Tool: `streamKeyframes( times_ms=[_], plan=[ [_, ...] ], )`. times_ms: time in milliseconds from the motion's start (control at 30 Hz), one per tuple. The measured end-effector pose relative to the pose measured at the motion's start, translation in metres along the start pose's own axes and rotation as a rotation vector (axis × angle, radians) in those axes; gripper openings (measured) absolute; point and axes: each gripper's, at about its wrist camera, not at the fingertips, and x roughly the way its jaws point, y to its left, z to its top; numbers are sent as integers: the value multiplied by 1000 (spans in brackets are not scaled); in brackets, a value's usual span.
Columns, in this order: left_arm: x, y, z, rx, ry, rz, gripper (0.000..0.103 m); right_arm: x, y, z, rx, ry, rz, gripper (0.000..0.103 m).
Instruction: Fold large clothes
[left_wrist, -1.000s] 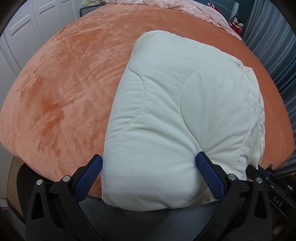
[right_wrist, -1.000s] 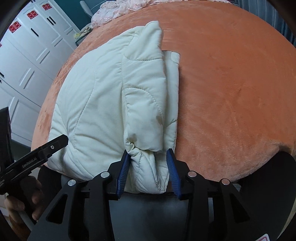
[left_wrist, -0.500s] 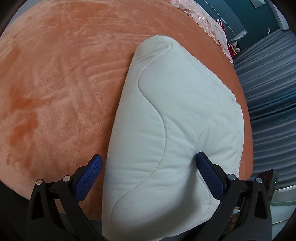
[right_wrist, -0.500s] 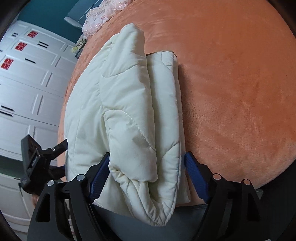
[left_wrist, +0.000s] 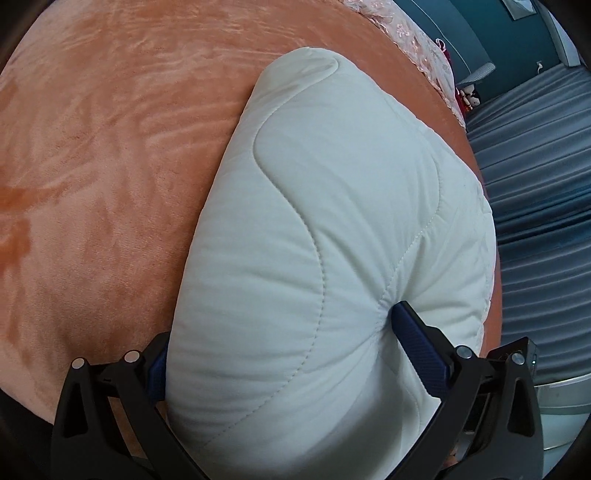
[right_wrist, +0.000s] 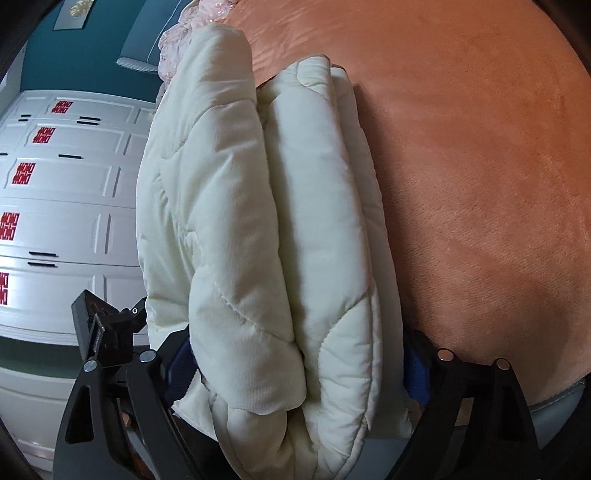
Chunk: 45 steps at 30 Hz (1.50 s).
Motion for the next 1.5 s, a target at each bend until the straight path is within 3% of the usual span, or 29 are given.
streamKeyframes(
  times_ms=[67,167,267,367,567,967,1167,1500],
  plan=[
    [-4,-12,-1,45,-23,41,98,-7,6,-1,-38,-12,-27,63],
    [-15,-40,-8,153,-72,119,91,-19,18,-5,-93,-37,-70,46],
    [-27,-63,-11,230,-103,150,83,-32,32,-15,-163,-86,-118,38],
    [-46,-80,-19,297,-143,157,75,-45,52,-24,-240,-144,-171,36],
    [-83,-107,-26,345,-220,99,71,-90,69,-26,-299,-254,-170,34],
    [-155,-184,-30,495,-387,-28,70,-202,113,-51,-432,-539,-156,29],
    [-192,-212,-30,548,-474,-105,69,-238,136,-54,-497,-652,-159,28],
    [-271,-236,-25,618,-716,-240,69,-301,213,-45,-677,-872,-129,28]
  ],
)
